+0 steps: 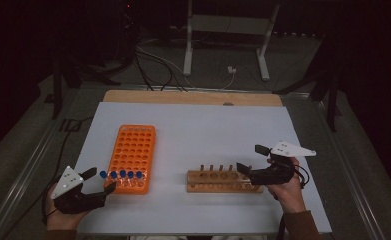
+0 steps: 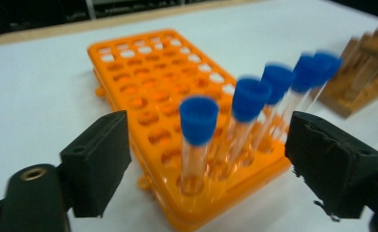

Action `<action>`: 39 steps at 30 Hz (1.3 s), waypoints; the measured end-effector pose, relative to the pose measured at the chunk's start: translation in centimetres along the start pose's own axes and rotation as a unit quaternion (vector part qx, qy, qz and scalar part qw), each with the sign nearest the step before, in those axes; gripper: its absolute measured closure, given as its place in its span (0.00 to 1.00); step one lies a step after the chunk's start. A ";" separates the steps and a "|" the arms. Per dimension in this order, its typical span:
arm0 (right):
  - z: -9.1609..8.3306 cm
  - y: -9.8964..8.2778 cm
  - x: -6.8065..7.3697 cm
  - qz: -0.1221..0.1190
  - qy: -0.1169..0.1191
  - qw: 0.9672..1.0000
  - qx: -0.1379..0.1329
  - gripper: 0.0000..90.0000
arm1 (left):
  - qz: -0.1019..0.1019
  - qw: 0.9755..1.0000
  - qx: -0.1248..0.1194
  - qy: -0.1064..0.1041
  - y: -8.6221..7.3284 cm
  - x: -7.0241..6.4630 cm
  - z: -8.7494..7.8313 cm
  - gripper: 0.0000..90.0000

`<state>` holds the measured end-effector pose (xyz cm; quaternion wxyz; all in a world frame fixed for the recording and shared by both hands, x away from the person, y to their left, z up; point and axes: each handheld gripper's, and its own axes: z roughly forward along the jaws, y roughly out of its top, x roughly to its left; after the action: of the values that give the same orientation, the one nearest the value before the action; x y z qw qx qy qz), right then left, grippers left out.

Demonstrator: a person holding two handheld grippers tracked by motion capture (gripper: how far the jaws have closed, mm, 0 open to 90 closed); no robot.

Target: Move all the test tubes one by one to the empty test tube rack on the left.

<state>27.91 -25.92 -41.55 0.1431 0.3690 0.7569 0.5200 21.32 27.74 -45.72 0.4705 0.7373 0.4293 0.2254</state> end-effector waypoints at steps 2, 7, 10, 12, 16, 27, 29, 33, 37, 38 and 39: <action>-0.1 -0.1 -0.1 0.000 -0.003 1.000 0.000 0.02 | -0.007 1.000 -0.004 -0.004 0.4 0.1 -0.2 0.16; -0.4 -0.3 -0.3 -0.004 -0.016 1.000 0.000 0.02 | -0.015 1.000 -0.016 0.007 1.1 0.5 -0.5 0.08; -0.6 -0.5 -0.4 -0.006 -0.021 1.000 -0.001 0.02 | -0.021 0.999 -0.023 0.012 1.5 0.7 -0.7 0.03; -0.7 -0.6 -0.5 -0.006 -0.022 1.000 -0.004 0.02 | -0.021 0.999 -0.028 0.021 1.8 0.8 -0.8 0.01; -1.1 -0.9 -0.8 -0.004 -0.029 1.000 -0.008 0.02 | -0.029 0.998 -0.040 0.032 2.2 1.0 -0.9 0.00; -2.3 -2.5 -1.2 0.005 -0.047 0.998 -0.036 0.02 | -0.027 0.996 -0.072 0.043 2.1 0.7 -0.4 0.00; -2.5 -2.9 -1.3 0.006 -0.050 0.998 -0.040 0.02 | -0.026 0.996 -0.076 0.044 2.1 0.6 -0.3 0.00; -2.7 -3.5 -1.3 0.007 -0.053 0.998 -0.045 0.02 | -0.029 0.995 -0.083 0.048 1.9 0.6 -0.3 0.00; -2.7 -4.1 -1.3 0.012 -0.057 0.997 -0.046 0.02 | -0.032 0.995 -0.082 0.051 1.6 0.7 -0.3 0.00; -2.7 -4.3 -1.3 0.012 -0.057 0.997 -0.046 0.02 | -0.032 0.995 -0.081 0.051 1.6 0.7 -0.2 0.00; -2.8 -4.4 -1.3 0.012 -0.059 0.997 -0.046 0.02 | -0.031 0.995 -0.078 0.053 1.5 0.7 -0.2 0.00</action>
<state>25.35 -29.56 -44.57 0.1980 0.4015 0.7179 0.5331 22.16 28.10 -44.33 0.5099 0.6715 0.4571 0.2830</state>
